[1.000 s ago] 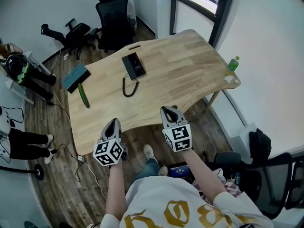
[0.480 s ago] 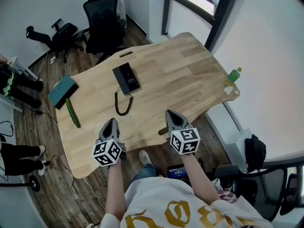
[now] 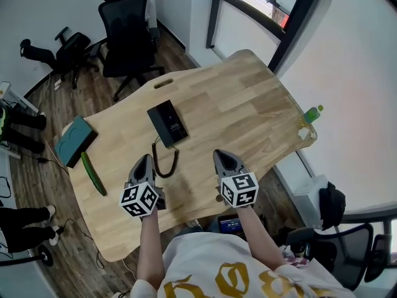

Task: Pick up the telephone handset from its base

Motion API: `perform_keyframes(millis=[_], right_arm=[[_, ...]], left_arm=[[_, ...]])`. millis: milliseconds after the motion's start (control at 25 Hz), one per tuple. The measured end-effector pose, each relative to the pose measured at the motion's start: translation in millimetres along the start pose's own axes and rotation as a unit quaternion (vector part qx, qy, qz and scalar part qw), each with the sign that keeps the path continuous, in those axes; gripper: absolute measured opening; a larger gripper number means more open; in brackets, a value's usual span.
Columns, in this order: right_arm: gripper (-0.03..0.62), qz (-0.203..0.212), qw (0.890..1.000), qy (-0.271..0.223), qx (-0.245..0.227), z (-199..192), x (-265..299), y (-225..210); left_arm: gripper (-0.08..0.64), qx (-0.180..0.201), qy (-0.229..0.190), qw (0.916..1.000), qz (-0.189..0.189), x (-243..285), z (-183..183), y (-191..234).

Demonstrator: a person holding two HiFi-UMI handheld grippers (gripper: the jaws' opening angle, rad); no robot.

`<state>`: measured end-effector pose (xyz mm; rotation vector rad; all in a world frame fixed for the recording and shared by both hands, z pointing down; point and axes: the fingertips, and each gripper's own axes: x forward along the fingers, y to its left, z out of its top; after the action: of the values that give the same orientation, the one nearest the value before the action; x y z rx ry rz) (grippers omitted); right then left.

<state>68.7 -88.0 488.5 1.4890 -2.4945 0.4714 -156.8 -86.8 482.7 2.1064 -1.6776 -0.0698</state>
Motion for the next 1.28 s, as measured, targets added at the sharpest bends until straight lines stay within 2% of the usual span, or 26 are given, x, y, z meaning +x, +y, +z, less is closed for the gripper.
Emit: perform_keyframes(millis=[440,720,960,1280], right_arm=[[0.005,0.011,1.000,-0.006,-0.015,18,41,2],[0.005,0.034,0.999,0.001,-0.022,23,76,6],[0.005,0.047,0.999,0.009,-0.025,21,96,6],[0.005,0.045,0.998,0.025,-0.022,14,111,-1]], left_arm=[[0.006,-0.015,0.003,0.9999,-0.003,32,8,20],[0.006,0.022,0.018,0.9995,0.010,51,10,33],[0.006,0.016,0.023,0.9995,0.012,66,7,42],[0.006,0.004,0.042,0.9990,0.011,81,-7,49]])
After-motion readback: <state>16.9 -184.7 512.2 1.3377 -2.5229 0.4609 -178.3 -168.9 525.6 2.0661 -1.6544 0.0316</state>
